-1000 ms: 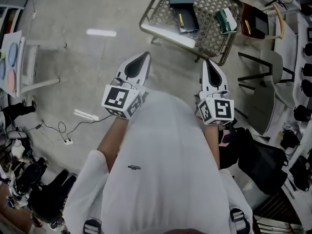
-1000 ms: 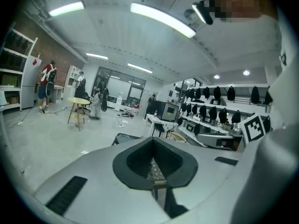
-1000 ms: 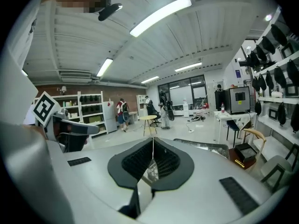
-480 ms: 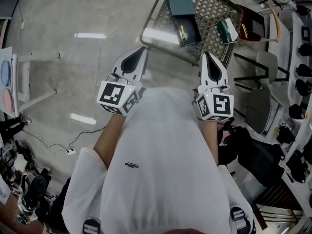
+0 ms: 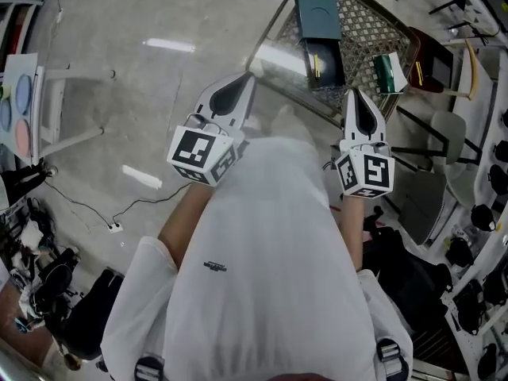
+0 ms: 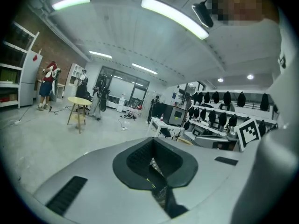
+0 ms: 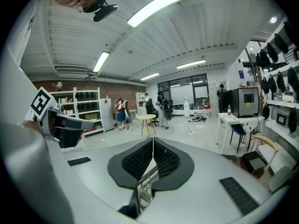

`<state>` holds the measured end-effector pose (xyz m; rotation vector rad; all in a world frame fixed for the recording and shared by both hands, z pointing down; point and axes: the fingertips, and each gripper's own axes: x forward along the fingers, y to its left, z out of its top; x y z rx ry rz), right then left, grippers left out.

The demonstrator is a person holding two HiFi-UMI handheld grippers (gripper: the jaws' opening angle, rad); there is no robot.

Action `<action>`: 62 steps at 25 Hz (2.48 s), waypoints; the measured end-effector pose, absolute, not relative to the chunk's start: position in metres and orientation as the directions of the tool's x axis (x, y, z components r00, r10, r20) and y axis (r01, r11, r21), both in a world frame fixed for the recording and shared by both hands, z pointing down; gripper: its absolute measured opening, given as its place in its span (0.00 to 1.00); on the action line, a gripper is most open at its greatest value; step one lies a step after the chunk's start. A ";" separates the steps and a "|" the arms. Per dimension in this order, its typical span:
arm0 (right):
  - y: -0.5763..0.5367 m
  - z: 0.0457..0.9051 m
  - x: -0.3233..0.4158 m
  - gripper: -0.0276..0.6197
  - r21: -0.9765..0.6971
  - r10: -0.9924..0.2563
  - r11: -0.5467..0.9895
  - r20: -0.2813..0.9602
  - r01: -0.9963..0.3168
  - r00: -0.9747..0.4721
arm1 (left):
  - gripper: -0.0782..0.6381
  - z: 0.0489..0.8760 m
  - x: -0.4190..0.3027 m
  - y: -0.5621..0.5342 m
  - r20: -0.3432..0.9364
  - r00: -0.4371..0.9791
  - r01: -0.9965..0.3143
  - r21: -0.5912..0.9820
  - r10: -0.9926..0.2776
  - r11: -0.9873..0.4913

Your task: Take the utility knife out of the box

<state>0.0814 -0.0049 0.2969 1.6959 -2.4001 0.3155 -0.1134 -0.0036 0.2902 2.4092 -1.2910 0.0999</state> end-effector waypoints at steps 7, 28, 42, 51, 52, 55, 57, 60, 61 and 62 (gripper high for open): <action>-0.028 0.299 0.074 0.05 -0.046 -0.876 0.401 0.275 -0.915 -0.397 | 0.11 0.289 -0.104 -0.017 0.260 0.545 -0.829 0.310 -0.797 -0.466; -0.074 0.360 0.081 0.05 -0.079 -0.785 0.479 0.406 -0.874 -0.467 | 0.11 0.338 -0.072 -0.048 0.377 0.563 -0.823 0.340 -0.735 -0.455; -0.109 0.444 0.085 0.22 -0.113 -0.668 0.522 0.562 -0.846 -0.487 | 0.11 0.388 -0.046 -0.074 0.465 0.572 -0.820 0.349 -0.676 -0.453; -0.114 0.519 0.087 0.25 -0.147 -0.553 0.532 0.686 -0.834 -0.474 | 0.11 0.430 -0.028 -0.094 0.507 0.581 -0.814 0.352 -0.637 -0.463; -0.114 0.528 0.089 0.25 -0.151 -0.542 0.525 0.699 -0.837 -0.467 | 0.11 0.435 -0.027 -0.095 0.510 0.583 -0.812 0.355 -0.632 -0.463; -0.117 0.556 0.095 0.28 -0.156 -0.508 0.511 0.739 -0.846 -0.443 | 0.11 0.450 -0.024 -0.095 0.521 0.582 -0.813 0.364 -0.624 -0.455; -0.117 0.573 0.100 0.28 -0.149 -0.487 0.509 0.762 -0.848 -0.426 | 0.11 0.458 -0.021 -0.095 0.527 0.580 -0.815 0.372 -0.621 -0.445; -0.118 0.596 0.106 0.28 -0.152 -0.456 0.502 0.790 -0.851 -0.409 | 0.11 0.472 -0.019 -0.095 0.538 0.578 -0.816 0.385 -0.614 -0.431; -0.117 0.604 0.108 0.28 -0.155 -0.443 0.499 0.800 -0.852 -0.405 | 0.11 0.476 -0.018 -0.095 0.542 0.577 -0.817 0.388 -0.611 -0.426; -0.116 0.612 0.109 0.28 -0.160 -0.426 0.496 0.811 -0.854 -0.400 | 0.11 0.481 -0.018 -0.095 0.547 0.576 -0.818 0.391 -0.608 -0.423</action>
